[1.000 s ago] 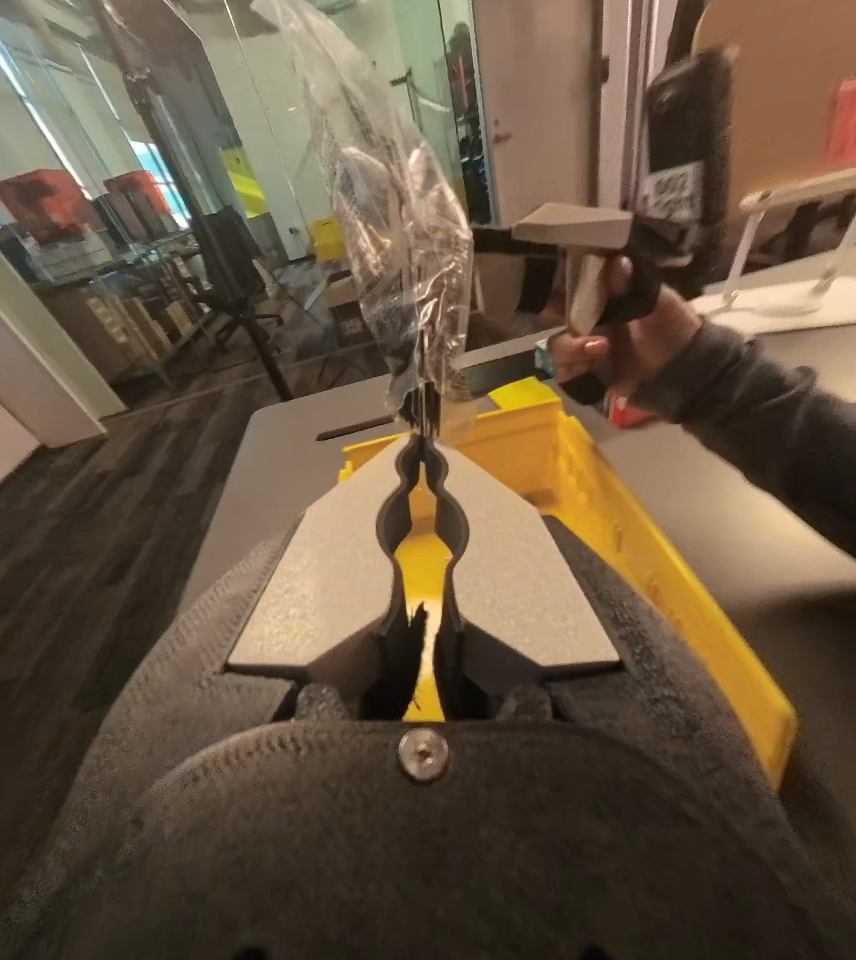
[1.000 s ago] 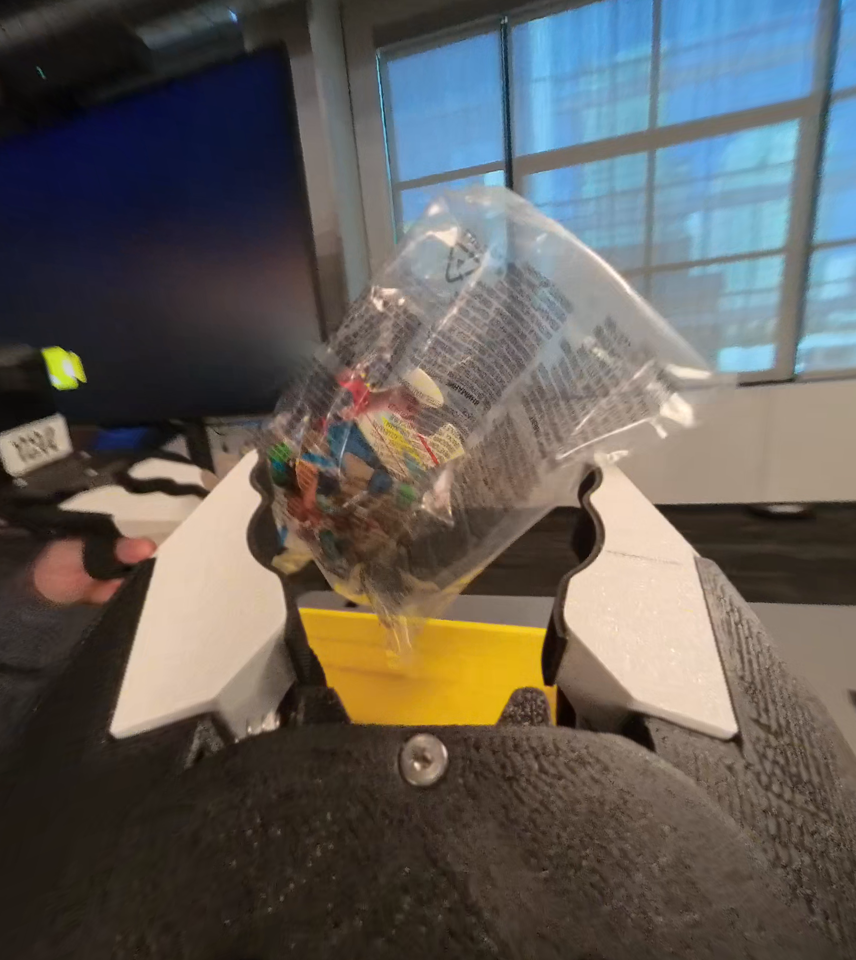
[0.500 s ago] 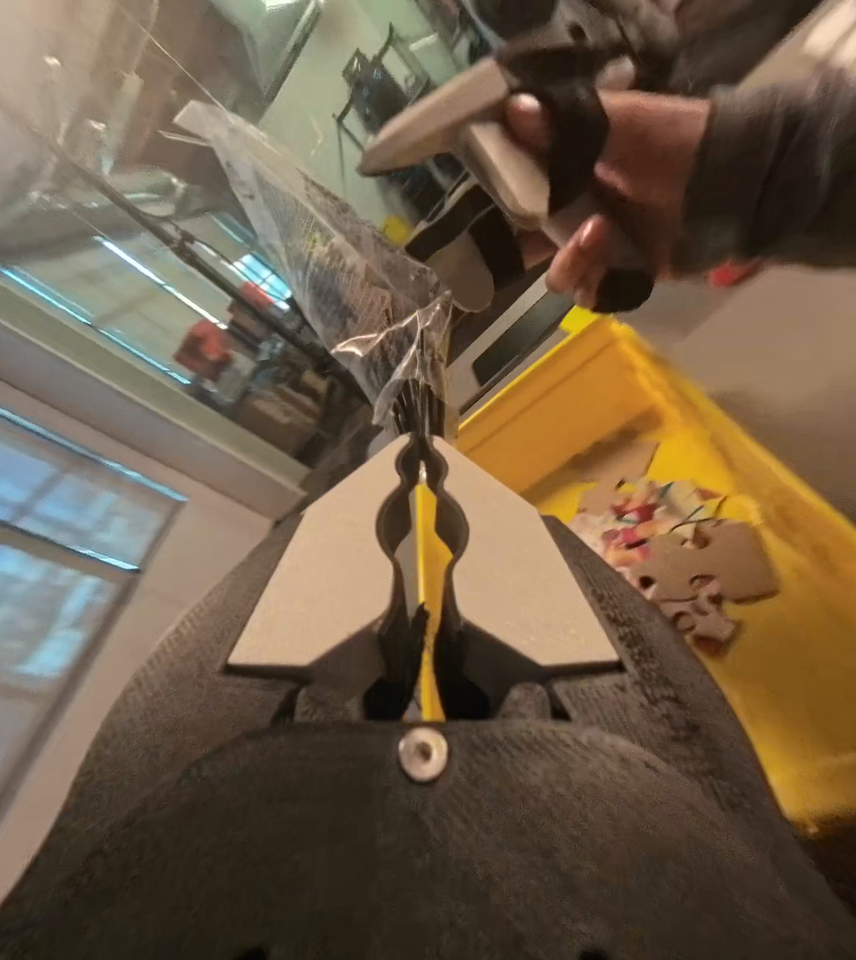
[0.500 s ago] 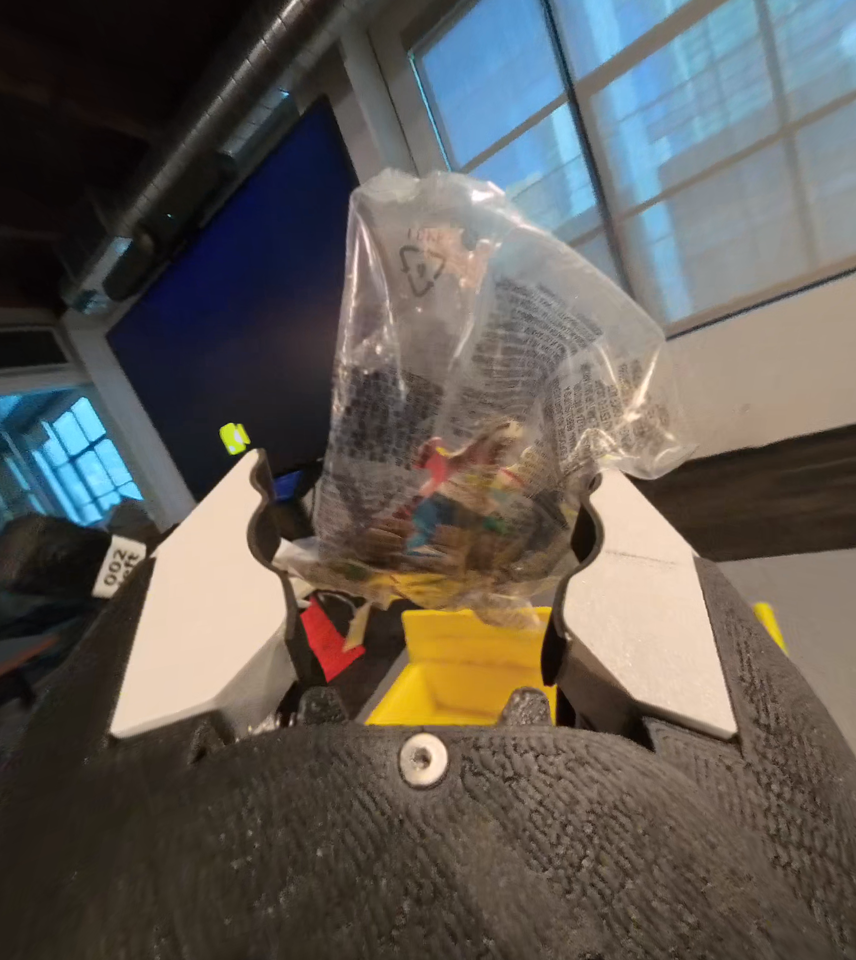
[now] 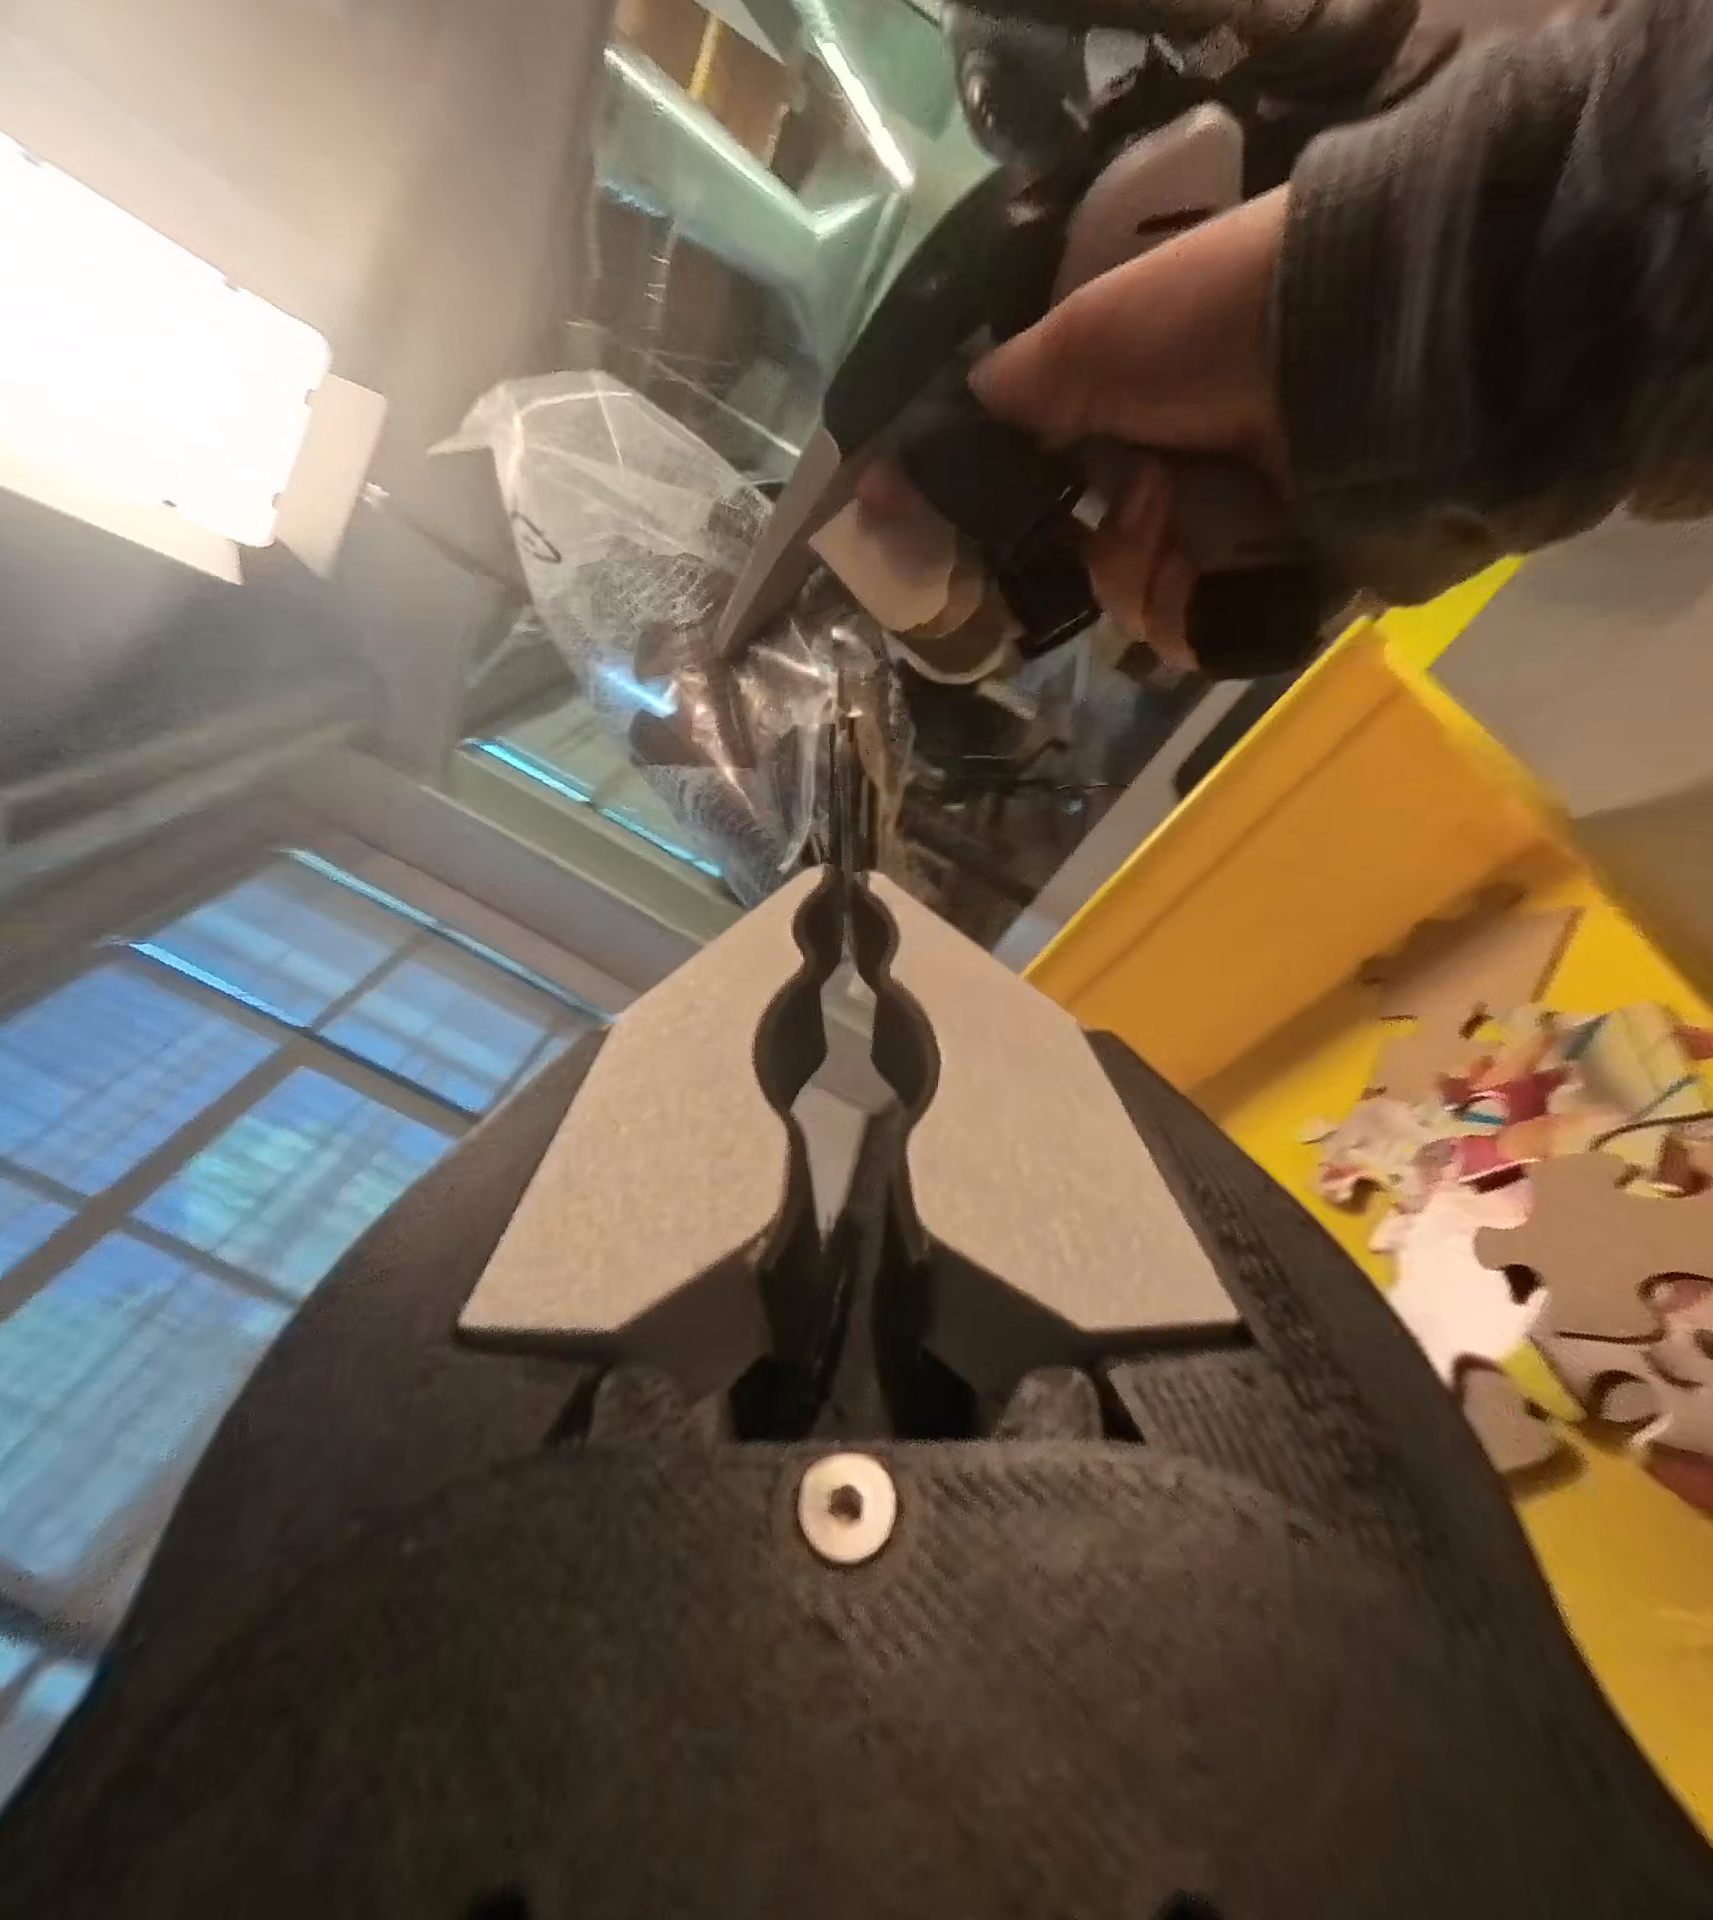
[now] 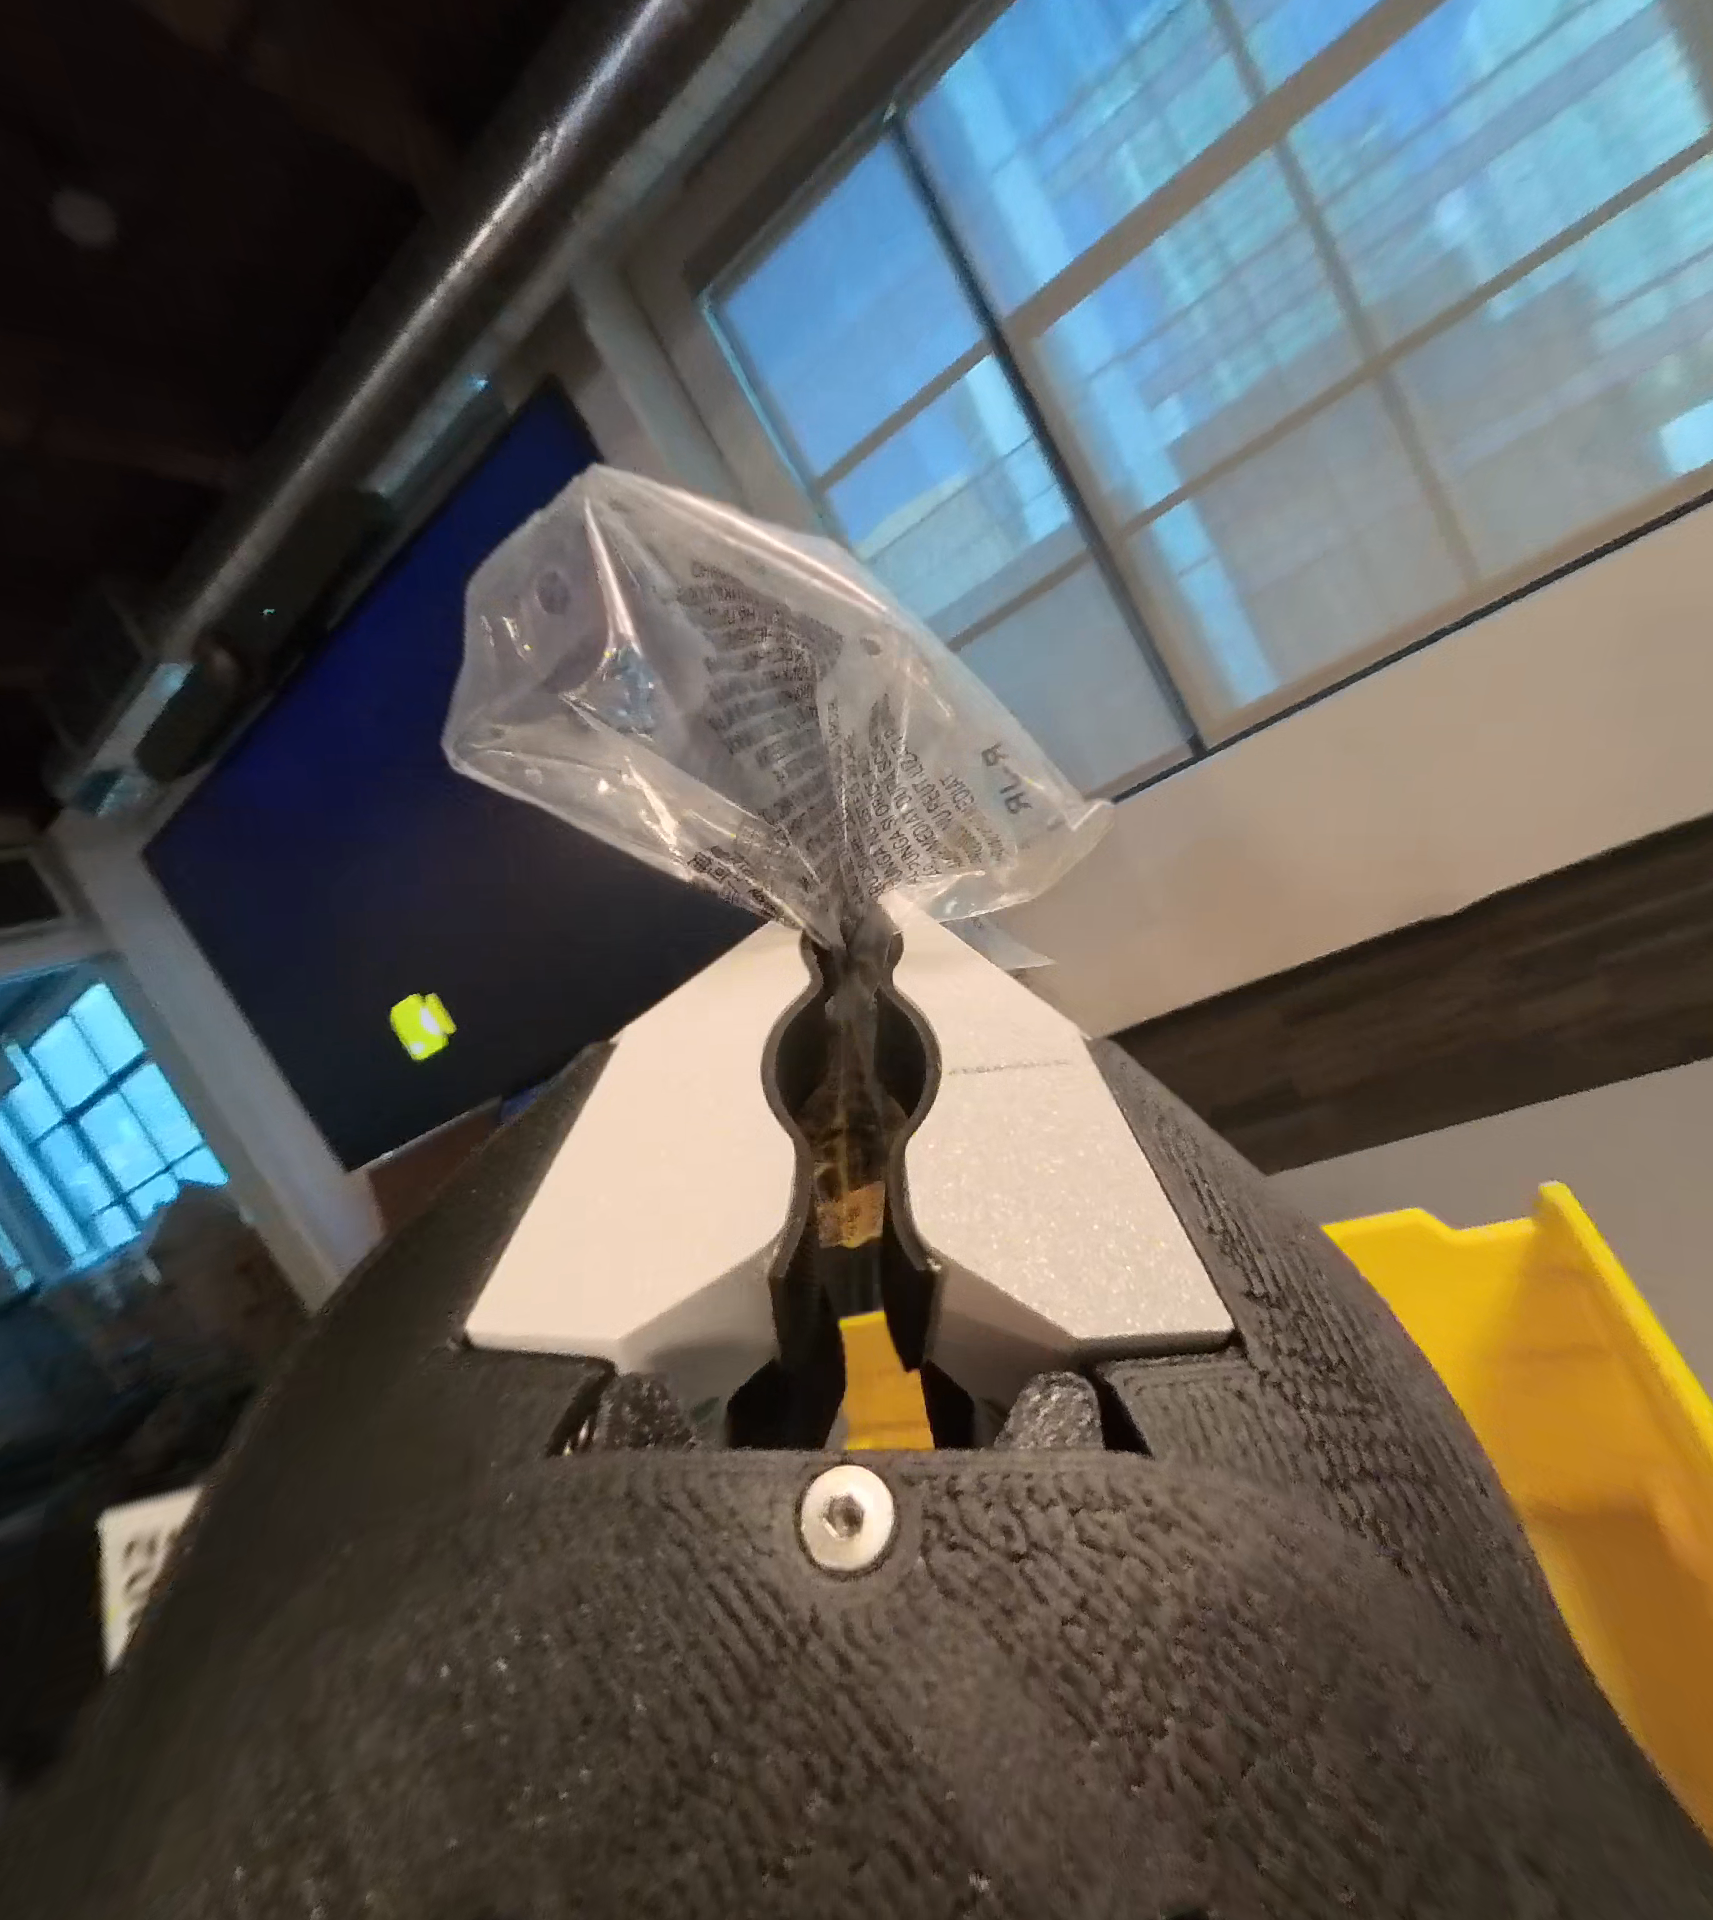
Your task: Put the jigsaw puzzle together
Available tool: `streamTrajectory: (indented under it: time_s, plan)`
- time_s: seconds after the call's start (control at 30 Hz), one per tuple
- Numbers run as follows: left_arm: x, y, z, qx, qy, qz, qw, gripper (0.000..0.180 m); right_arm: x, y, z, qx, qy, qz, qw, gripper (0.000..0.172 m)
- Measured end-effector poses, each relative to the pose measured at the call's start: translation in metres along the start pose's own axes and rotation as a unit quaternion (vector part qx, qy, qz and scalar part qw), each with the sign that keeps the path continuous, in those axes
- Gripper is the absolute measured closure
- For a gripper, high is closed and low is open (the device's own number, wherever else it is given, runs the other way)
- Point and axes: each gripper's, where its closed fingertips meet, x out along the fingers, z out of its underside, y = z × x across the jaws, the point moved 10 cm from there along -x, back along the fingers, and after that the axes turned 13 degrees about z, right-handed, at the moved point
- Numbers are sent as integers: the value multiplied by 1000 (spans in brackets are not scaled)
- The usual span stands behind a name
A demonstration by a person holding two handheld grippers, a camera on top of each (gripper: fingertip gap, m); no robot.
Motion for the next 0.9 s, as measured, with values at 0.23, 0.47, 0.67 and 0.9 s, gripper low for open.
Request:
streamTrajectory:
  time_s: [0.23,0.47,0.67,0.9]
  plan:
    - [5,22,13,42,-36,-91,994,180,5,-1,9,30,23,23,999,172]
    - [14,20,12,-72,-9,-40,997,132,8,-2,10,32,4,20,999,172]
    - [17,20,3,-36,-32,-84,995,180,7,-2,8,43,-3,2,999,172]
    - [-25,14,23,-120,20,-122,985,180,-40,34,-27,62,151,88,983,172]
